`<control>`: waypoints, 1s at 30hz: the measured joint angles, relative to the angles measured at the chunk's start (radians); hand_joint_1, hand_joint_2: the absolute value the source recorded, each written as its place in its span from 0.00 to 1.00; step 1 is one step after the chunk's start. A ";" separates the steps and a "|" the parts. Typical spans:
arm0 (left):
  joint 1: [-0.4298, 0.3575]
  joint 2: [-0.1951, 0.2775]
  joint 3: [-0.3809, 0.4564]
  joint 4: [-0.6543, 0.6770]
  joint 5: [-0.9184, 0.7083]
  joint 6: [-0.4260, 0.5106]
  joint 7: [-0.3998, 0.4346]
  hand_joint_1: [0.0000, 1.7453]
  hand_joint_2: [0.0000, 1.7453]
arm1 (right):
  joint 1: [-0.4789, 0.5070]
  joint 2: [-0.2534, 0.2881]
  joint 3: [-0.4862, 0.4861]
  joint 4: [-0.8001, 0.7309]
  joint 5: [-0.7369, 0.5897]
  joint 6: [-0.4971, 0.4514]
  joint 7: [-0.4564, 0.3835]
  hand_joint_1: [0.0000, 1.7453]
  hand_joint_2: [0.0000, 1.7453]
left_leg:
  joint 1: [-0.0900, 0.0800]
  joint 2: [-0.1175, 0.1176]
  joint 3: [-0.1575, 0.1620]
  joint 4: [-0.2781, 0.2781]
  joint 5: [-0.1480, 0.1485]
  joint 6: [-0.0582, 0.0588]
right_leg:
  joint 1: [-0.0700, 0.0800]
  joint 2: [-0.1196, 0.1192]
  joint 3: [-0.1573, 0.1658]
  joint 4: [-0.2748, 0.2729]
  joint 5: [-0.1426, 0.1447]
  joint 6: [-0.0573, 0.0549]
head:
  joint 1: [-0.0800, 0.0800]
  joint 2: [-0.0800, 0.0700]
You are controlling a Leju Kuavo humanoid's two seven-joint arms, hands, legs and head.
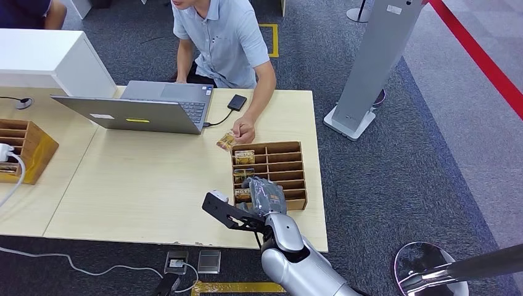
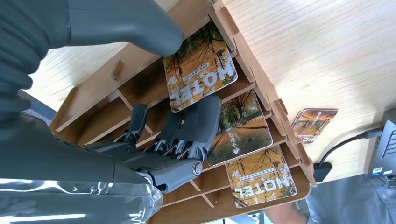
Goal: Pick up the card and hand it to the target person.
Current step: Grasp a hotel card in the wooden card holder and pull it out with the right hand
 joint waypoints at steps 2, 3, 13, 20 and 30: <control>0.000 0.000 0.000 0.000 0.000 0.000 0.000 0.00 1.00 | 0.000 0.000 0.000 0.000 0.000 0.000 0.000 0.60 1.00 | 0.000 0.000 0.000 0.000 0.000 0.000 | 0.000 0.000 0.000 0.000 0.000 0.000 | 0.000 0.000; 0.000 0.000 0.000 0.000 0.000 0.000 0.000 0.00 1.00 | 0.000 0.000 0.000 0.000 -0.001 0.000 0.000 0.60 1.00 | 0.000 0.000 0.000 0.000 0.000 0.000 | 0.000 0.000 0.000 0.000 0.000 0.000 | 0.000 0.000; 0.000 0.000 0.000 0.000 0.000 0.000 0.000 0.00 1.00 | 0.000 0.000 0.000 0.001 -0.010 0.001 -0.003 0.83 1.00 | 0.000 0.000 0.000 0.000 0.000 0.000 | 0.000 0.000 0.000 0.000 0.000 0.000 | 0.000 0.000; 0.000 0.000 0.000 0.000 0.000 0.000 0.000 0.00 1.00 | -0.005 0.000 0.000 0.002 -0.013 0.000 -0.005 1.00 1.00 | 0.000 0.000 0.000 0.000 0.000 0.000 | 0.000 0.000 0.000 0.000 0.000 0.000 | 0.000 0.000; 0.000 0.000 0.000 0.000 0.000 0.010 -0.012 0.00 1.00 | -0.007 0.000 0.000 0.007 -0.018 -0.009 -0.007 1.00 1.00 | 0.000 0.000 0.000 0.000 0.000 0.000 | 0.000 0.000 0.000 0.000 0.000 0.000 | 0.000 0.000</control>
